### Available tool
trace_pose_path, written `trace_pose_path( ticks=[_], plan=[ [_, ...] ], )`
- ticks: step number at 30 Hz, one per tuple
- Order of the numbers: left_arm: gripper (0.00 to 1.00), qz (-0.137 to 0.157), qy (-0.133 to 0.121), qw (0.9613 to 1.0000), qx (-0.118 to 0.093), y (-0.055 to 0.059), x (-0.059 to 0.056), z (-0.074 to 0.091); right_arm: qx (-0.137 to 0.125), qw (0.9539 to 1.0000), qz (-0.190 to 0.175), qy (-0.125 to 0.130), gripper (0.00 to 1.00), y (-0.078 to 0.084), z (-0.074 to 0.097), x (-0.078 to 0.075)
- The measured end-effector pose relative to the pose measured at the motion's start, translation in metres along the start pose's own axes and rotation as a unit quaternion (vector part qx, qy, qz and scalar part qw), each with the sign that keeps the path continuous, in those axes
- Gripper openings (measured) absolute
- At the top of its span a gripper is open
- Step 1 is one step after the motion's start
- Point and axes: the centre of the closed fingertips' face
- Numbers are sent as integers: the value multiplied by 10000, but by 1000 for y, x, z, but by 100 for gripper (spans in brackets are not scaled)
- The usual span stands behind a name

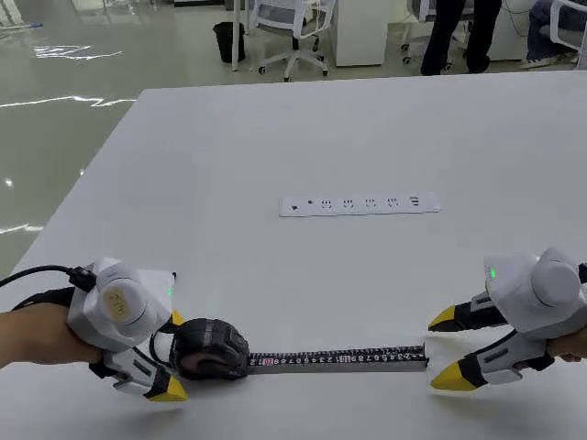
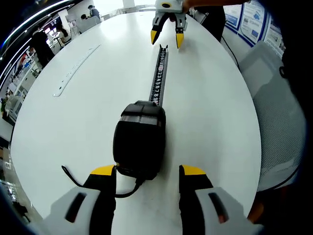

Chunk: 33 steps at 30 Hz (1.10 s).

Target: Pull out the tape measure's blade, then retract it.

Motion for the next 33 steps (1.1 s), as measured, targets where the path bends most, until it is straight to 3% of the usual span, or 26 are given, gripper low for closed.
trace_pose_path(
  ticks=[13,17,23,33],
  plan=[
    [59,583,-224,9979,-192,6,-9,18,-44,9985,-365,405,55,-4,18,9],
    [63,941,-311,9944,-378,3,-15,25,-85,9969,-566,533,58,-3,24,15],
    [64,1230,-425,9898,-575,3,-23,36,-154,9953,-702,656,60,-5,32,27],
    [71,1707,-746,9784,-894,-4,-38,51,-312,9905,-947,943,64,-13,43,42]
  ],
)
Point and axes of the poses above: the centre of the closed fingertips' face, and the gripper's own axes: z roughly backward along the fingers, x roughly to its left, y roughly out of its underside, and after that the axes turned 3 degrees about x, right-handed
